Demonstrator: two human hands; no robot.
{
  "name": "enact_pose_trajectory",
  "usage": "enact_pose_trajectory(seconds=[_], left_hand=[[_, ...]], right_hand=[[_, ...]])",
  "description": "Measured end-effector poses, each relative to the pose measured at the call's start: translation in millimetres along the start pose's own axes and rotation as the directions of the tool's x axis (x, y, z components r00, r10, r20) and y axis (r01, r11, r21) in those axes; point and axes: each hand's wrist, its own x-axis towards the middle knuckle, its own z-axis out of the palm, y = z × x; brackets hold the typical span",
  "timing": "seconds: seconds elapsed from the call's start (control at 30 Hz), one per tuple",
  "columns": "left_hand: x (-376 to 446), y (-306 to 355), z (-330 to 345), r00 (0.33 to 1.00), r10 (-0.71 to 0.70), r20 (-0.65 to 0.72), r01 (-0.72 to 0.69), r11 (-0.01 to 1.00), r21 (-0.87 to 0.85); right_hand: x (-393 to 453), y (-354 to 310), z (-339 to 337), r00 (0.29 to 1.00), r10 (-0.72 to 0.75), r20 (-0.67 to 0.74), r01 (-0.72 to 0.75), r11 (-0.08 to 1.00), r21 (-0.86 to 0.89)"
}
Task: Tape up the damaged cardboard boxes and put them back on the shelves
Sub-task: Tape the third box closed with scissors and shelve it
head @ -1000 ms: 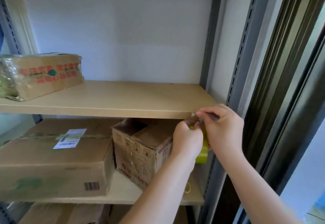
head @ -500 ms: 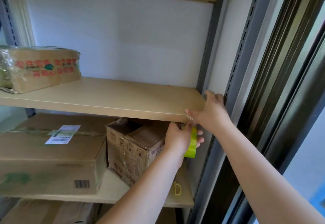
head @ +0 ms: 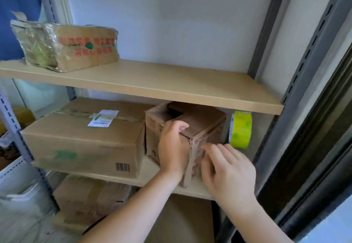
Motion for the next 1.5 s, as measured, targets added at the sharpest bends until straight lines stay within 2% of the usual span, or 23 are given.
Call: enact_pose_trajectory(seconds=[0.03,0.1,0.13,0.2,0.3,0.4,0.5,0.63,0.73,0.9,1.03,1.13,1.2,1.23,1.27,1.33,1.4,1.5], left_hand=[[7.1,-16.7,-5.2,0.998,0.052,0.031,-0.055,0.992,0.109],[23.5,-42.7,-13.3,0.986,0.13,0.102,-0.153,0.954,0.257],[32.4,-50.8,-15.0,0.978,0.144,0.148,-0.183,0.937,0.296],[48.7,-61.1,-13.6,0.956,0.132,0.26,-0.222,0.909,0.353],[70.2,-71.5,-6.6,0.923,0.063,0.379,-0.244,0.858,0.451],[76.3,-74.5,-2.2,0.934,0.11,0.339,-0.294,0.775,0.56],[71.0,-66.8,1.7,0.923,0.168,0.346,-0.356,0.715,0.601],[62.7,-55.9,1.8,0.925,0.129,0.356,-0.305,0.81,0.5],[56.0,-42.1,-2.7,0.92,0.051,0.389,-0.235,0.865,0.442],[37.3,-17.0,-10.8,0.893,-0.055,0.447,-0.18,0.866,0.466],[27.4,2.4,-15.7,0.883,-0.149,0.445,-0.109,0.858,0.503],[30.7,16.5,-14.7,0.816,-0.308,0.49,-0.053,0.803,0.594],[34.4,20.0,-13.2,0.783,-0.352,0.513,0.04,0.852,0.523],[36.7,21.0,-13.1,0.783,-0.35,0.514,0.129,0.9,0.417],[38.1,21.9,-14.3,0.793,-0.343,0.504,0.234,0.935,0.268],[38.4,26.6,-17.5,0.795,-0.337,0.504,0.418,0.907,-0.052],[39.0,28.7,-14.8,0.77,-0.274,0.576,0.464,0.86,-0.211],[37.3,27.4,-8.3,0.76,-0.135,0.636,0.4,0.868,-0.294]], right_hand=[[-15.6,-4.9,17.4,0.993,0.041,0.112,-0.038,0.999,-0.031],[-24.2,-4.2,49.5,0.918,0.255,0.304,-0.245,0.967,-0.072],[-20.4,0.6,62.4,0.874,0.337,0.351,-0.337,0.939,-0.064],[-8.7,13.6,86.1,0.816,0.411,0.406,-0.431,0.901,-0.047],[-2.1,26.8,115.0,0.802,0.385,0.457,-0.432,0.902,-0.002],[-14.0,35.2,124.8,0.853,0.351,0.386,-0.387,0.922,0.015],[-28.3,55.2,121.4,0.862,0.304,0.405,-0.383,0.915,0.128],[-34.4,83.8,105.9,0.82,0.267,0.506,-0.464,0.829,0.313],[-38.3,91.7,93.3,0.778,0.293,0.555,-0.531,0.779,0.332],[-41.0,98.5,73.8,0.714,0.304,0.631,-0.607,0.718,0.342],[-37.4,96.0,66.5,0.69,0.338,0.64,-0.677,0.615,0.405],[-38.0,87.5,66.5,0.672,0.347,0.654,-0.701,0.582,0.412],[-38.8,81.0,66.3,0.647,0.361,0.672,-0.725,0.565,0.394],[-39.4,77.7,65.1,0.634,0.37,0.679,-0.738,0.551,0.389],[-40.0,74.6,63.9,0.625,0.376,0.684,-0.749,0.537,0.388],[-40.4,68.8,62.0,0.617,0.385,0.686,-0.759,0.52,0.391],[-38.1,64.1,60.7,0.622,0.402,0.671,-0.756,0.533,0.381],[-30.8,58.6,58.4,0.642,0.45,0.621,-0.744,0.562,0.362]])
